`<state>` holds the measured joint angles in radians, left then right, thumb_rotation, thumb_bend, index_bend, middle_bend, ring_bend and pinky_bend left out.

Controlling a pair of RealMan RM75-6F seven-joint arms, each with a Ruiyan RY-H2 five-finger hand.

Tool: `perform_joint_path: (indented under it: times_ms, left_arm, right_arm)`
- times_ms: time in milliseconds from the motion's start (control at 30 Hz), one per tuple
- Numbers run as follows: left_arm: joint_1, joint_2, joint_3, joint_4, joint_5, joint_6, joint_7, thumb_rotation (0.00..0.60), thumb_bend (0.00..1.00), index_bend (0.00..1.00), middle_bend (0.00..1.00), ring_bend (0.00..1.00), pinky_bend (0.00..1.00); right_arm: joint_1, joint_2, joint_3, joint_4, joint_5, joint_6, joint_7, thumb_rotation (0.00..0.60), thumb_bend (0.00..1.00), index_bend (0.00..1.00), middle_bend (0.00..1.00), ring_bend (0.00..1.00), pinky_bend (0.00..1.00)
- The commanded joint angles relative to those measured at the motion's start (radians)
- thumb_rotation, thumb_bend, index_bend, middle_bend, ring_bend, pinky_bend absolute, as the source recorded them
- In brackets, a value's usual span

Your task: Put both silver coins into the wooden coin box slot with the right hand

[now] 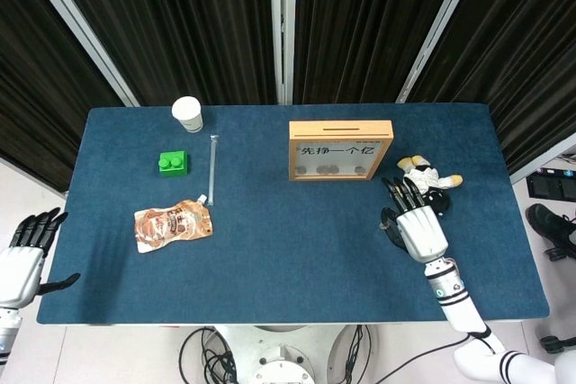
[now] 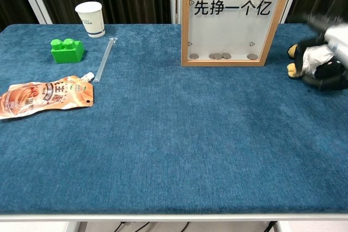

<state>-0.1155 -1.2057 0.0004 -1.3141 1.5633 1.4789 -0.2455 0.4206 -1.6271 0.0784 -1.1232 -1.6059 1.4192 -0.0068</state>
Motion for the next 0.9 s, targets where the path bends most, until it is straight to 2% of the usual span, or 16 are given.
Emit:
perform_joint_path:
  times_ms: [33,133,233,400,567,800,900]
  left_arm:
    - [0.000,0.002,0.001,-0.005,0.006,0.005,0.003,0.600,0.02,0.05,0.01,0.00,0.00]
    - [-0.001,0.005,0.001,-0.013,0.013,0.011,0.007,0.600,0.02,0.05,0.01,0.00,0.00]
    - [-0.003,0.009,0.002,-0.023,0.019,0.014,0.008,0.600,0.02,0.05,0.01,0.00,0.00]
    - [-0.008,0.012,0.004,-0.037,0.027,0.012,0.009,0.600,0.02,0.05,0.01,0.00,0.00]
    - [-0.010,0.015,0.004,-0.048,0.033,0.017,0.017,0.600,0.02,0.05,0.01,0.00,0.00]
    - [-0.003,0.024,0.006,-0.049,0.029,0.024,0.013,0.600,0.02,0.05,0.01,0.00,0.00]
    - [-0.001,0.027,0.007,-0.048,0.029,0.026,0.010,0.600,0.02,0.05,0.01,0.00,0.00]
  right_arm:
    - [0.026,0.190,0.103,-0.307,0.009,0.043,-0.081,0.600,0.33,0.72,0.06,0.00,0.00]
    - [0.052,0.280,0.172,-0.457,0.058,0.008,-0.156,0.600,0.33,0.73,0.06,0.00,0.00]
    - [0.091,0.344,0.240,-0.561,0.122,-0.047,-0.243,0.600,0.33,0.74,0.06,0.00,0.00]
    - [0.189,0.411,0.354,-0.670,0.316,-0.181,-0.423,0.600,0.33,0.74,0.06,0.00,0.00]
    - [0.333,0.408,0.446,-0.656,0.613,-0.280,-0.662,0.600,0.33,0.75,0.06,0.00,0.00]
    - [0.526,0.328,0.484,-0.583,1.034,-0.313,-0.866,0.600,0.33,0.76,0.06,0.00,0.00]
    - [0.590,0.303,0.488,-0.546,1.146,-0.306,-0.915,0.600,0.34,0.76,0.05,0.00,0.00]
